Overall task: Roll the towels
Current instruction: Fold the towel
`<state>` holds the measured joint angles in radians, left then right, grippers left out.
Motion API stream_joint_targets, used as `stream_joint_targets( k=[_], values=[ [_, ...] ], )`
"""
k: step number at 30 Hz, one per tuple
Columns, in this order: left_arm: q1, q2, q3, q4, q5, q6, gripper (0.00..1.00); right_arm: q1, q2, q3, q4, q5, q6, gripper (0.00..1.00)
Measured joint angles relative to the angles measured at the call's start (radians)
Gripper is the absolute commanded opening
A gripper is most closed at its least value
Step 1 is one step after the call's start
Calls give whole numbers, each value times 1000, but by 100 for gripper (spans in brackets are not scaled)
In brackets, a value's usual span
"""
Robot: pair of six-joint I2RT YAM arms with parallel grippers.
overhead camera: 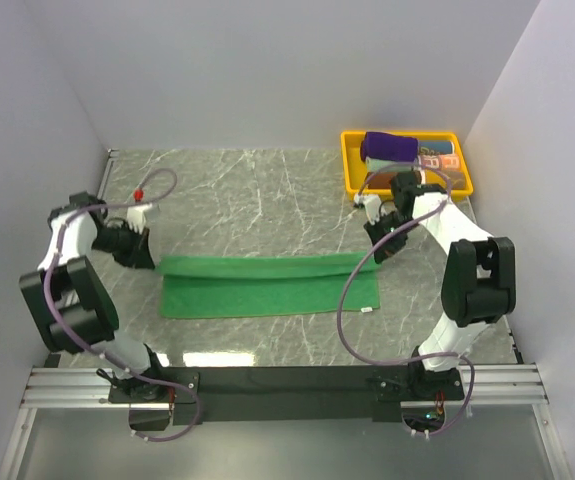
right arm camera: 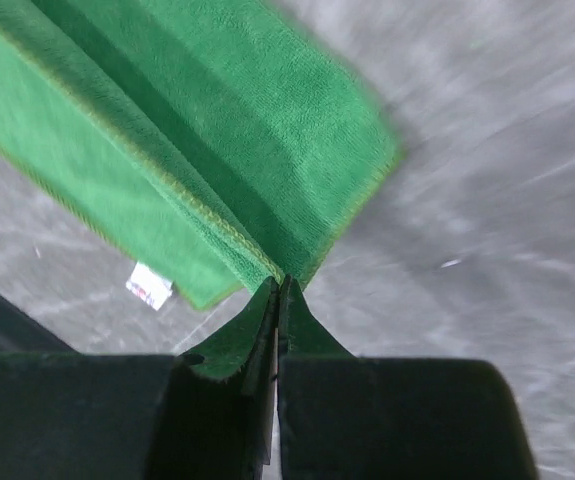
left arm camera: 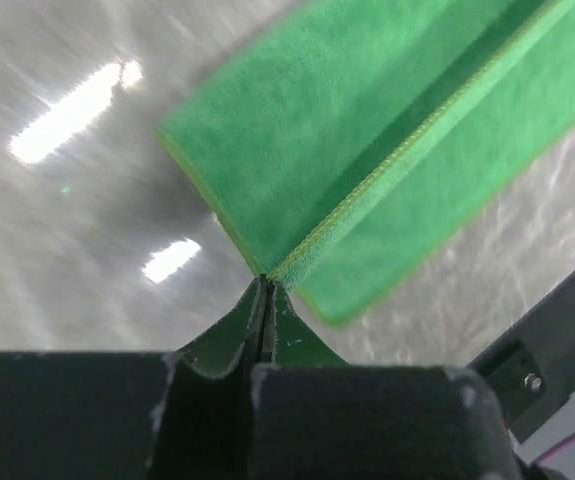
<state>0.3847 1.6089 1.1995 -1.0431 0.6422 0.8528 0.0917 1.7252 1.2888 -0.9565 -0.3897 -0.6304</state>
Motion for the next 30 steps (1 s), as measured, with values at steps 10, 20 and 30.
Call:
stream_joint_targets(
  k=[10, 20, 30],
  values=[
    [-3, -86, -299, 57, -125, 50, 1, 17, 25, -165, 26, 14, -40, 0],
    [-3, -86, -302, 116, -138, 43, 1, 24, 24, -165, 23, 7, -39, 0],
    [-1, -182, -270, 7, -142, 120, 1, 24, -72, -162, -32, -21, -40, 0]
  ],
)
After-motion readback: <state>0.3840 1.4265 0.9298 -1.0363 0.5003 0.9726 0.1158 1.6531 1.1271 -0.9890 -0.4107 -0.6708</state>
